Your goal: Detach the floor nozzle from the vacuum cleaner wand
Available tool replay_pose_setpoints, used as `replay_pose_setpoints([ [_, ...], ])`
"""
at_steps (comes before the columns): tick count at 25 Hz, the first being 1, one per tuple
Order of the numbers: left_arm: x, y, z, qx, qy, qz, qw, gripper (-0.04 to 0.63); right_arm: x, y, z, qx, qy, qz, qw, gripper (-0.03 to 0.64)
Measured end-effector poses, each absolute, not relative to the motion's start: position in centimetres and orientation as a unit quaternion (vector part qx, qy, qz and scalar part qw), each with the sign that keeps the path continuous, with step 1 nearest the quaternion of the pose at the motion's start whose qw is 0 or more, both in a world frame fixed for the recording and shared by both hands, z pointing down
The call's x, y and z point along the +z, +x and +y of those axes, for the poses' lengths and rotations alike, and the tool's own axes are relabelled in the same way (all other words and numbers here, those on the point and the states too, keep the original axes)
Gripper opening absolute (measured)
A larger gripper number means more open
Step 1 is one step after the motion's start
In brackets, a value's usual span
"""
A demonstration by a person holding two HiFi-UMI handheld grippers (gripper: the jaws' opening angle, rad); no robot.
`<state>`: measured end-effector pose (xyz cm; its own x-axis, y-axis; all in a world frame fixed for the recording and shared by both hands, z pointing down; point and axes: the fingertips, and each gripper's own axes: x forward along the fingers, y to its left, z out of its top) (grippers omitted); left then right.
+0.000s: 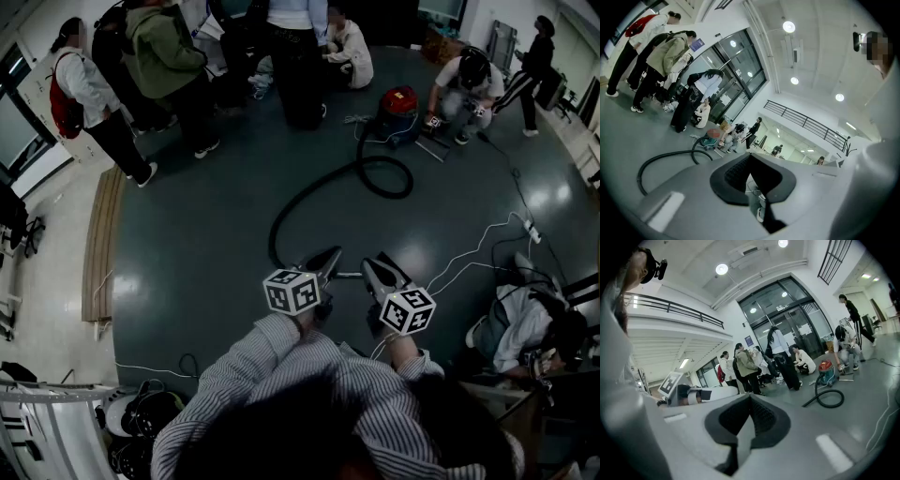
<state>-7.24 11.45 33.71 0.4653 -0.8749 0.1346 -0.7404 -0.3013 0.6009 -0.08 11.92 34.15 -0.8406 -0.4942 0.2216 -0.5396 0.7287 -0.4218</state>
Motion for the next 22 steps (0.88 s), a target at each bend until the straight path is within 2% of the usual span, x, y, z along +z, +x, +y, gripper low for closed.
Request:
replay_pose_setpoints([
  [18,35.1,-6.7,13.2,-0.076,0.8,-0.507,0.311,0.0,35.3,0.7,13.5,0.25,0.296,-0.919,0.068,0.002],
  [22,35.6,-7.6,13.4,-0.082,0.792,-0.51,0.325,0.002,35.1,0.5,13.4,0.271,0.31,-0.91,0.046,0.002],
])
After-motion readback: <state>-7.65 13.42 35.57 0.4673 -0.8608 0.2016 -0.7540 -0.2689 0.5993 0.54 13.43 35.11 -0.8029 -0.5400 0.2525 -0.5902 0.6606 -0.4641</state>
